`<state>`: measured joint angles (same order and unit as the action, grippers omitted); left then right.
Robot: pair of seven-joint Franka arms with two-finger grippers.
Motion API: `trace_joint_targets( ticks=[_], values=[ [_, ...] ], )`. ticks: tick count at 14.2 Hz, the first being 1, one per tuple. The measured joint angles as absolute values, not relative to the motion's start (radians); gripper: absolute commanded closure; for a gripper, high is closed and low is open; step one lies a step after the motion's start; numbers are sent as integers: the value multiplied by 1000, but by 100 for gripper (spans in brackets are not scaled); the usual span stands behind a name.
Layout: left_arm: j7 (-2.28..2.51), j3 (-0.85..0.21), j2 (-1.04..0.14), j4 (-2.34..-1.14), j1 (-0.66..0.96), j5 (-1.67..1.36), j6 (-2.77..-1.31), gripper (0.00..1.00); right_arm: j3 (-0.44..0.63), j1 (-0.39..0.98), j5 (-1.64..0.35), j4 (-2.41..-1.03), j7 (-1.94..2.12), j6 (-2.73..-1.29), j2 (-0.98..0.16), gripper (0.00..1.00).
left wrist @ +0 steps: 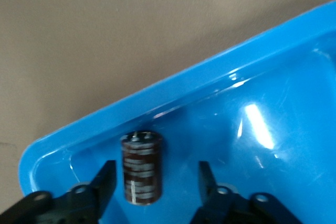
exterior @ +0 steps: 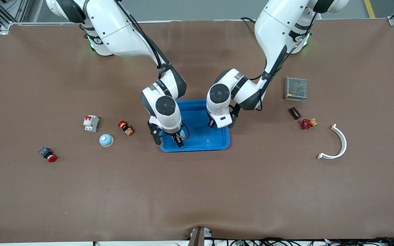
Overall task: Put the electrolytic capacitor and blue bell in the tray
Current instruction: 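Lower both items into the tray and open both grippers, then move the left gripper to the second capacitor while the right gripper reaches the bell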
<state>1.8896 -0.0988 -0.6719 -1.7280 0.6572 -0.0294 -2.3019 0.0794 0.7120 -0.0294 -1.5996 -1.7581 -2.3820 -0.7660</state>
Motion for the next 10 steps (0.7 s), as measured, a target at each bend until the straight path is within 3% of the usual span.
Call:
trace_joint_targets(
  ticks=[2,5,10],
  values=[
    [1872,-93,-650,-1704,645,-29,-2242,0,84,712,-24,-1583,-1717,-2368,-765,0],
    [1815,-87,-604,-1666,603,-17,-2120,0,93,688,-34,-1541,-1469,-2206,-746,0],
    [1608,-85,-543,-1658,490,21,-1934,0,105,531,-72,-1516,-902,-1953,-605,0]
  ],
)
